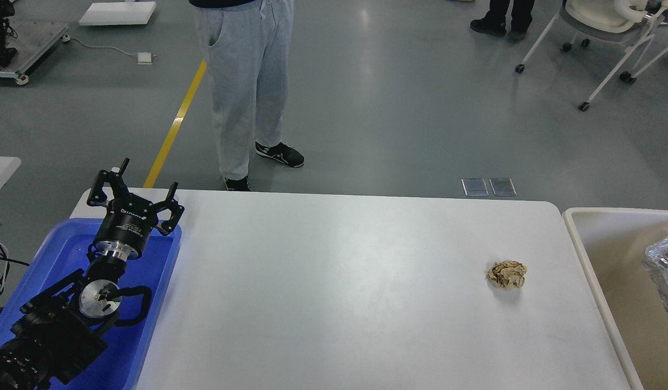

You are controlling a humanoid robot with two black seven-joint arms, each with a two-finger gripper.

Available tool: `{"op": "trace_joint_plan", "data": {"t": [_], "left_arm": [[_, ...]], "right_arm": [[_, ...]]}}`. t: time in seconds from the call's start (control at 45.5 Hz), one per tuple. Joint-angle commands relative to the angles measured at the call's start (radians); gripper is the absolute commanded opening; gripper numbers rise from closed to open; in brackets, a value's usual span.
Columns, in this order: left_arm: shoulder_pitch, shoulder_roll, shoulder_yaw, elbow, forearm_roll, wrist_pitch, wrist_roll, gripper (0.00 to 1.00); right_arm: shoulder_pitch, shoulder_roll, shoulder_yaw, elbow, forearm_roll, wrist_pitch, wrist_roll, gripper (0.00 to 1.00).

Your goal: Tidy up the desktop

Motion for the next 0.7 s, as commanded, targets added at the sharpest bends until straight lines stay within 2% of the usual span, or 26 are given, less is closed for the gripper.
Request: {"op": "trace_joint_plan", "data": {"t": [0.0,0.088,0.154,0.176,0.242,0.264,0.351,0.461,0.527,0.571,0.681], "left_arm": [[0.0,0.0,0.0,0.0,0.0,0.0,0.0,1.0],[0.0,0.0,0.0,0.0,0.0,0.0,0.0,1.0],[0.0,-0.001,0.0,0.0,0.0,0.0,0.0,1.0],[0.0,0.0,0.0,0.0,0.0,0.0,0.0,1.0],[0.0,-0.001,0.0,0.0,0.0,0.0,0.0,1.0],[0.0,0.0,0.0,0.0,0.0,0.0,0.0,1.0],[0.0,0.0,0.0,0.0,0.0,0.0,0.0,1.0],[0.0,-0.001,0.0,0.0,0.0,0.0,0.0,1.0],[0.0,-0.001,0.0,0.0,0.0,0.0,0.0,1.0],[0.0,0.0,0.0,0.0,0.0,0.0,0.0,1.0],[0.0,0.0,0.0,0.0,0.0,0.0,0.0,1.0]], "right_arm": [[0.0,0.026,-0.008,-0.003,0.002,-0.04,0.0,0.0],[0.0,0.026,-0.008,-0.003,0.002,-0.045,-0.002,0.0],[0.0,0.026,-0.009,-0.003,0.002,-0.046,0.0,0.09],[0.0,0.026,-0.009,-0.003,0.002,-0.048,0.0,0.16],[0.003,0.025,-0.003,-0.003,0.002,-0.049,0.0,0.51],[0.005,0.025,-0.002,-0.005,0.002,-0.049,0.0,0.58],[0.006,0.023,-0.002,-0.005,0.002,-0.051,0.0,0.63],[0.006,0.023,-0.002,-0.013,0.002,-0.052,0.0,0.75],[0.006,0.023,0.004,-0.022,0.002,-0.052,0.0,0.85],[0.008,0.023,0.005,-0.028,0.002,-0.052,0.0,0.97],[0.011,0.022,0.005,-0.03,0.002,-0.052,0.0,0.99]]}}
